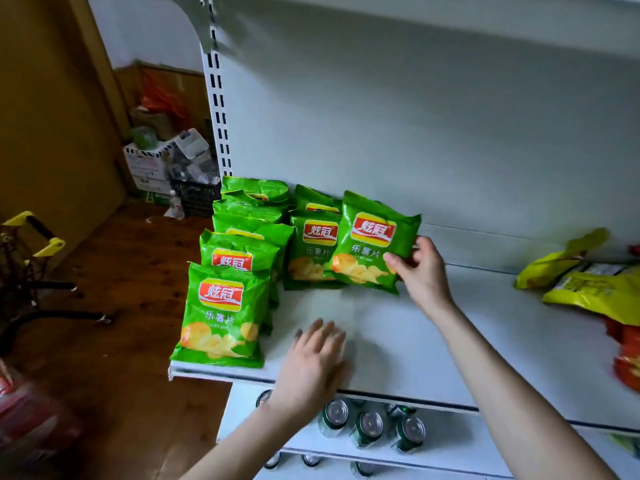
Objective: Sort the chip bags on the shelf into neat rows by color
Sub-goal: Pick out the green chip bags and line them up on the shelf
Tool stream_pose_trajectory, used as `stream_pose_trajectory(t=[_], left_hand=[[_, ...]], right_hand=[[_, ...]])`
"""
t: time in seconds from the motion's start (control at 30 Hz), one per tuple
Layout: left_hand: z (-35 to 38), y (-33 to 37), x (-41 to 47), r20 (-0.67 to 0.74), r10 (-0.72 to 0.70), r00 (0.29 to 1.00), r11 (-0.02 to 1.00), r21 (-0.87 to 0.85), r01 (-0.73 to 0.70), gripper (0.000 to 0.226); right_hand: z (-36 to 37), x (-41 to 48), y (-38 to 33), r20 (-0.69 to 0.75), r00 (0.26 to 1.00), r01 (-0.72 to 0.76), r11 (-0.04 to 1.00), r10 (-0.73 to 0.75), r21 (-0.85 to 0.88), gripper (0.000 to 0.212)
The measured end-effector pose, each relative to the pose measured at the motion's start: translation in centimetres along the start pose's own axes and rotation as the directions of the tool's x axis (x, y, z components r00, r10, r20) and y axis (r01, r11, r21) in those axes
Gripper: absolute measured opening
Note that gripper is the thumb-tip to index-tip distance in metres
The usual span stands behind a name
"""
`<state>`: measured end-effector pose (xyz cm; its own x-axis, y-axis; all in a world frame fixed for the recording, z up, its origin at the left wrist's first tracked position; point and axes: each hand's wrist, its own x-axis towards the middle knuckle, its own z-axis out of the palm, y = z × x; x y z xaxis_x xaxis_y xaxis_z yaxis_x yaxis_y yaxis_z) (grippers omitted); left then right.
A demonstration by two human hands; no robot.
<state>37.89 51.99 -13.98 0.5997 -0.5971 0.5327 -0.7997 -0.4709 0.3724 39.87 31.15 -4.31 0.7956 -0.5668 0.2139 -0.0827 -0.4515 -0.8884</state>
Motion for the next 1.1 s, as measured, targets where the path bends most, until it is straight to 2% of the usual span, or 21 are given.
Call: stream_pose_trajectory(t=[0.07, 0.23, 0.47, 0.63, 0.73, 0.97, 1.1], left_hand=[[0.5, -0.1, -0.9, 0.096, 0.011, 0.995, 0.999, 0.032, -0.014, 0.018], [0.5, 0.0, -0.9, 0.089, 0.007, 0.996, 0.993, 0.116, -0.017, 0.023], [0.5, 0.2, -0.9, 0.055, 0.028, 0.998, 0.982, 0.184, -0.037, 0.024], [0.7, 0.2, -1.0, 0.087, 0.007, 0.996, 0.984, 0.179, -0.022, 0.027], [0.6, 0.2, -1.0, 0.082, 0.022, 0.996, 0.983, 0.177, -0.036, 0.029], [0.8, 0.3, -0.4, 0.073, 0.075, 0.995, 0.981, 0.172, -0.086, 0.03], [0.5, 4.8, 2.5, 0.097, 0.156, 0.983, 0.98, 0.112, -0.167, 0.031]], right_hand=[[2.3, 0.1, 0.7, 0.074, 0.997, 0.007, 0.999, -0.004, -0.032, 0.033], [6.5, 0.4, 0.7, 0.207, 0.978, 0.018, 0.995, 0.002, -0.094, 0.031], [7.6, -0.3, 1.6, 0.146, 0.989, 0.038, 0.983, -0.011, -0.18, 0.037], [7.3, -0.6, 1.3, 0.207, 0.978, 0.054, 0.969, -0.003, -0.241, 0.047], [6.0, -0.7, 0.7, 0.165, 0.985, 0.005, 0.96, 0.043, -0.28, 0.059], [-2.2, -2.2, 1.9, 0.007, 0.999, -0.03, 0.902, 0.037, -0.43, 0.034], [-8.6, -4.5, 4.1, -0.125, 0.986, -0.152, 0.876, 0.106, -0.457, 0.025]])
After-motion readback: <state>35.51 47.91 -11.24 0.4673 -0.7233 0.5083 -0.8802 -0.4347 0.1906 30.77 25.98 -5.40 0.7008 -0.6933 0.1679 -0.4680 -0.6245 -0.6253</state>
